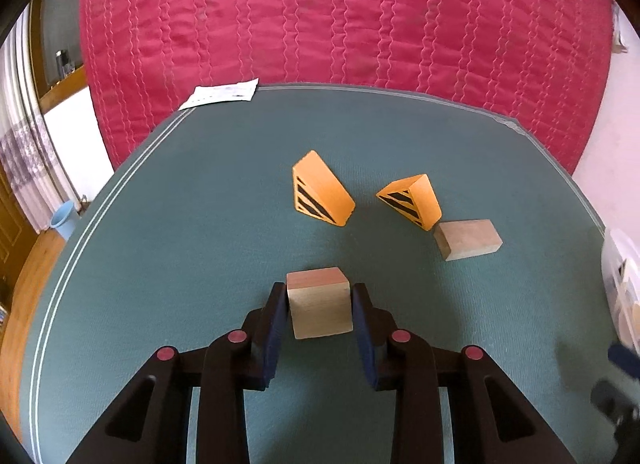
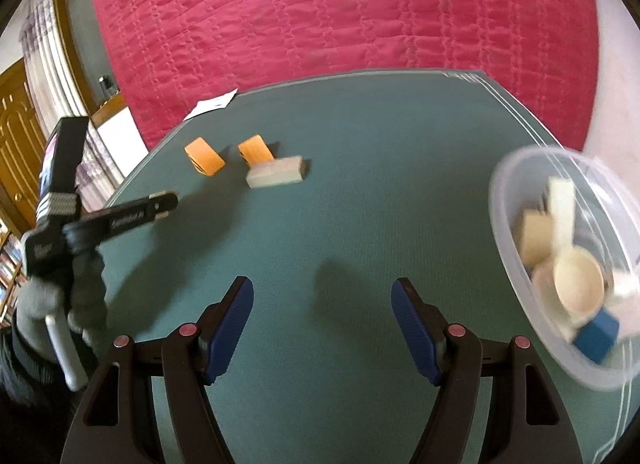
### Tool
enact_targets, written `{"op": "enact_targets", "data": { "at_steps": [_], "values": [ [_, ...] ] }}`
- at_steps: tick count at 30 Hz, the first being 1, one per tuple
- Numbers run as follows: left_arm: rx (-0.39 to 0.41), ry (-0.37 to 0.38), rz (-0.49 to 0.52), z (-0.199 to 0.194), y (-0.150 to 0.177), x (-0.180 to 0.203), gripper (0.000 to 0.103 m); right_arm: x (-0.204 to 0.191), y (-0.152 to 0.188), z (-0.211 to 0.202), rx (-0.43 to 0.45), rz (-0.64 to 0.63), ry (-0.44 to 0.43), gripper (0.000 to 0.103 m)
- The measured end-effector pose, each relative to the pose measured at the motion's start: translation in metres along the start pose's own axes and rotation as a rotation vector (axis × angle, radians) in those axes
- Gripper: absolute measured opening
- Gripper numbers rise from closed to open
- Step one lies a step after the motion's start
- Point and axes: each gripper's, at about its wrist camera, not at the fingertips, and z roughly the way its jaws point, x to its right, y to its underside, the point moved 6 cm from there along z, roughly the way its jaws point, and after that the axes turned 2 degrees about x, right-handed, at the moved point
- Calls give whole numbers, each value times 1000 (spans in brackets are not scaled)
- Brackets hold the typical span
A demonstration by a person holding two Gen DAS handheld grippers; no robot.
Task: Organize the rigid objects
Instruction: 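Grasp the long tan wooden plank with the right gripper while the left gripper holds the wedge block, then carry the tan plank into the clear basin and open the right gripper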
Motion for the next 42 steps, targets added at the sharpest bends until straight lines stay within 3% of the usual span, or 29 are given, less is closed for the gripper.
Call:
{"op": "enact_targets", "data": {
  "at_steps": [11, 20, 30, 33, 42],
  "values": [
    [15, 5, -19, -12, 4, -20, 34, -43, -50, 77, -34, -35, -8, 73],
    [-1, 10, -36, -12, 8, -29, 34, -52, -76, 136, -68, -43, 48, 73],
    [-5, 20, -22, -15, 11, -26, 34, -61, -79, 149, -78, -112, 105, 72],
    [-6, 19, -21, -14, 10, -26, 34, -61, -78, 149, -76, -120, 135, 64],
    [-15, 14, -11, -12, 15, -23, 34, -54, -70, 137, -68, -116, 119, 61]
  ]
}}
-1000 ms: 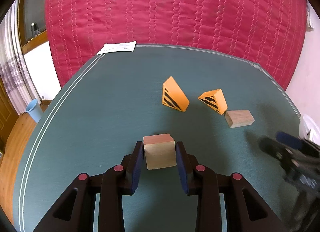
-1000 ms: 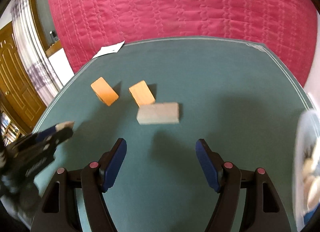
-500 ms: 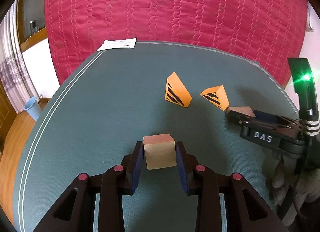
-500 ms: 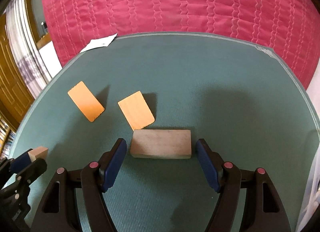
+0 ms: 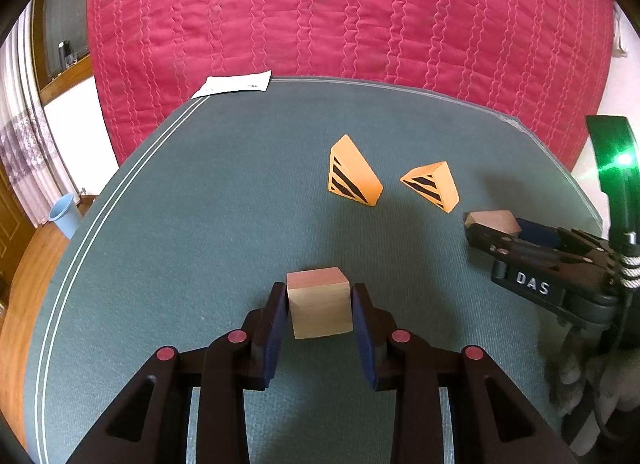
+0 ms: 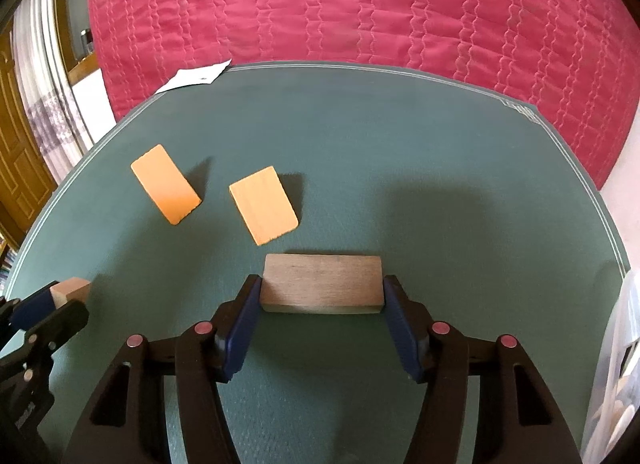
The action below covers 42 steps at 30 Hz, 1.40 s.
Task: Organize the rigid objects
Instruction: 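Carry the tan plank into the clear basin and open the right gripper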
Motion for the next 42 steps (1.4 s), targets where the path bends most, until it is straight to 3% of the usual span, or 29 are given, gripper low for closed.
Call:
{"op": "enact_targets", "data": {
  "at_steps": [28, 42],
  "values": [
    [7, 46, 39, -5, 5, 19, 34, 19, 61, -80, 77, 27, -76, 61],
    [-4, 67, 82, -12, 15, 44, 34, 55, 82, -113, 103, 90, -67, 61]
  ]
}}
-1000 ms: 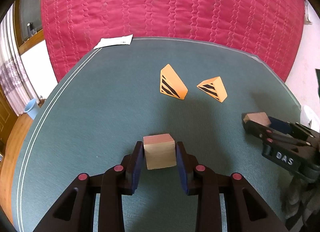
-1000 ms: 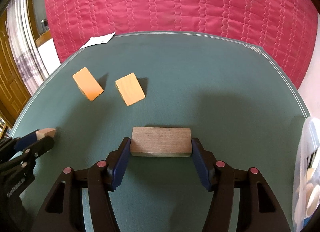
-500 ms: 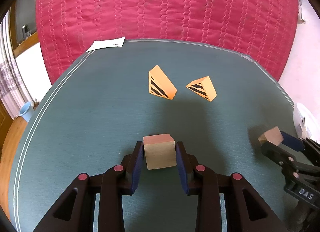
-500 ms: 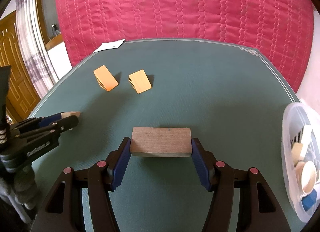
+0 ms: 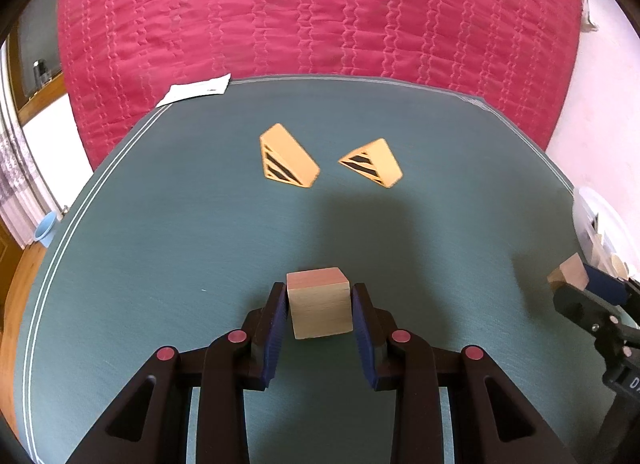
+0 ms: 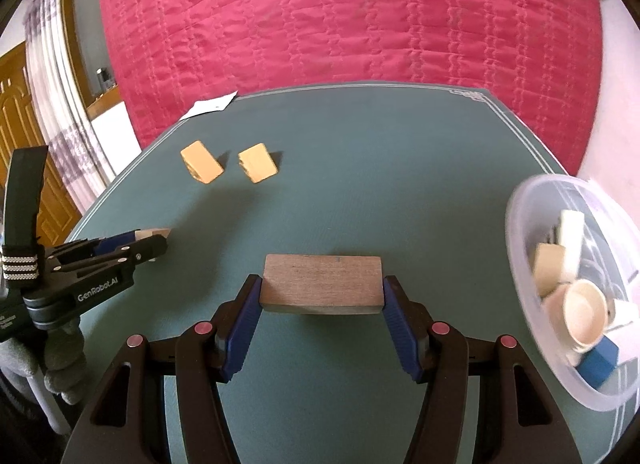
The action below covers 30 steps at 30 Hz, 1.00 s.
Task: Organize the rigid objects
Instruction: 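Carry the tan plank into the clear basin and open the right gripper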
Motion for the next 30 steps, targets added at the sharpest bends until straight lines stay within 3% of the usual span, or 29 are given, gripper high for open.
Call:
{"op": "enact_targets", "data": {
  "at_steps": [13, 30],
  "values": [
    [-18, 37, 54, -1, 4, 37, 34, 62, -1, -37, 61, 100, 87, 61],
    [-19, 73, 112, -5, 4, 70, 34, 175, -12, -74, 149, 309, 262, 61]
  ]
}}
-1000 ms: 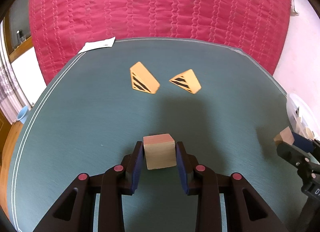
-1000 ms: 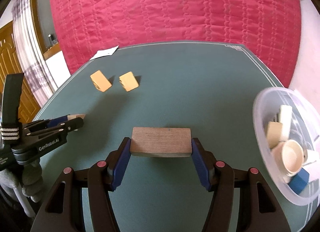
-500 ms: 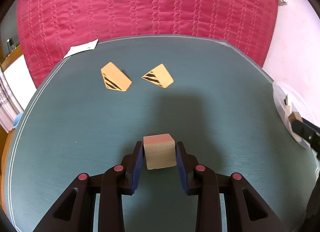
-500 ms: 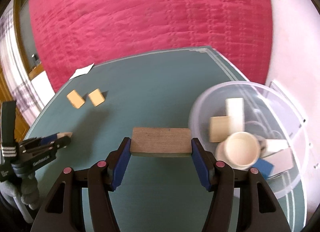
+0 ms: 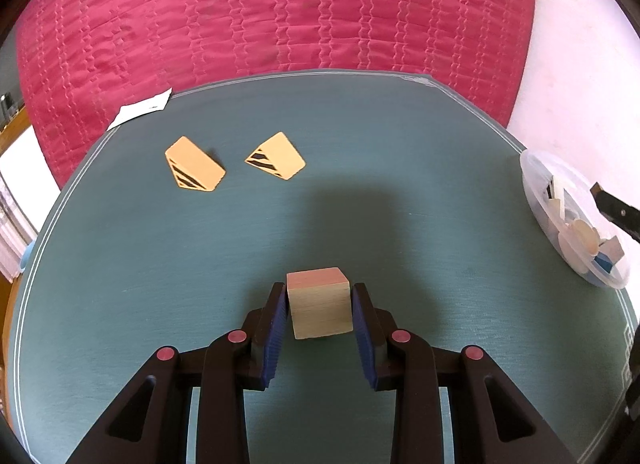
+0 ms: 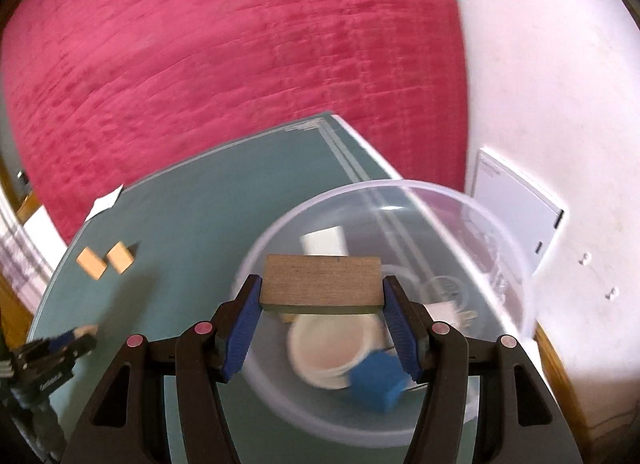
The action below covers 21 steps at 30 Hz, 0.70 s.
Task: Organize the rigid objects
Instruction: 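Carry the tan plank into the clear basin and open the right gripper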
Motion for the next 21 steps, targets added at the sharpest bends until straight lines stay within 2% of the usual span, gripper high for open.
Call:
{"op": "enact_targets", "data": {
  "at_steps": [8, 13, 21],
  "values": [
    [-10, 13, 32, 3, 0, 16, 34, 37, -10, 9, 4, 87, 21, 62],
    [-7, 21, 50, 2, -2, 25, 34, 47, -8, 12, -5, 132, 10, 65],
    [13, 46, 87, -4, -12, 47, 34, 55, -12, 1, 34, 162, 30, 65]
  ]
}}
